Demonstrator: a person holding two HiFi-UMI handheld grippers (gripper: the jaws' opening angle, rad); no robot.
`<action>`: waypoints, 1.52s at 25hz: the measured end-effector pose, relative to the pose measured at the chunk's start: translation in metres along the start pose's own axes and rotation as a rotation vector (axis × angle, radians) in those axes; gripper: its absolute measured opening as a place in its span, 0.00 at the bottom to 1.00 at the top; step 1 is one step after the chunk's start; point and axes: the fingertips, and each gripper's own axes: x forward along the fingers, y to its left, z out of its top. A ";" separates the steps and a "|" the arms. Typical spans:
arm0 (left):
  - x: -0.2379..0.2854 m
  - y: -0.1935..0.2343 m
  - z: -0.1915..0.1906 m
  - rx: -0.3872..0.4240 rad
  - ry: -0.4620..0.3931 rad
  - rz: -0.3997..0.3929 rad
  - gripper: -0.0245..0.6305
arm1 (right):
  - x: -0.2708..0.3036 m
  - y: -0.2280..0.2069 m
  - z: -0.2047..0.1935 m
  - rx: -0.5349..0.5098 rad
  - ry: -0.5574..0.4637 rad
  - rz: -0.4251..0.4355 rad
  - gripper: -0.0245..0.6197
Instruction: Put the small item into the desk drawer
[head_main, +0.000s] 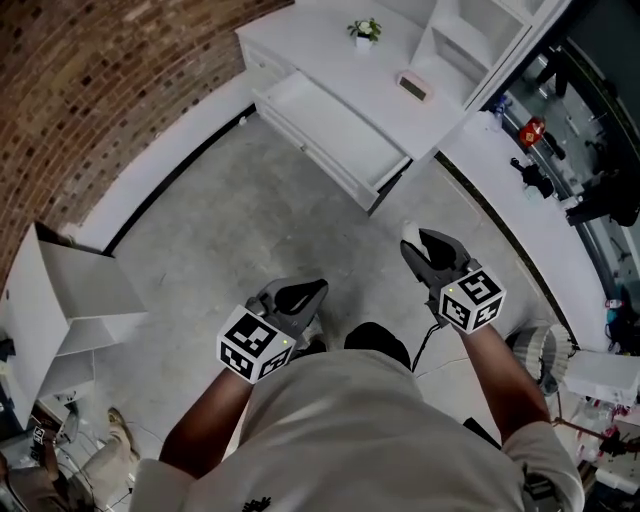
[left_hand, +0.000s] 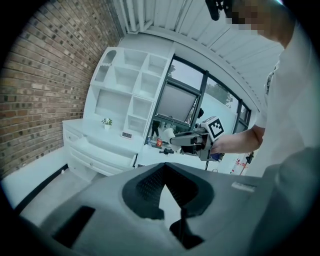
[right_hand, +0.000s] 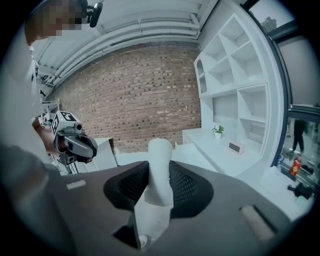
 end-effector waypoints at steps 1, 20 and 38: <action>-0.003 0.007 0.003 -0.006 -0.005 0.009 0.05 | 0.008 -0.002 0.006 0.001 -0.003 0.001 0.25; 0.016 0.157 0.070 -0.027 -0.032 0.186 0.05 | 0.194 -0.096 0.084 -0.083 0.027 0.106 0.25; 0.092 0.296 0.138 -0.116 -0.008 0.331 0.05 | 0.407 -0.208 0.113 -0.142 0.146 0.231 0.25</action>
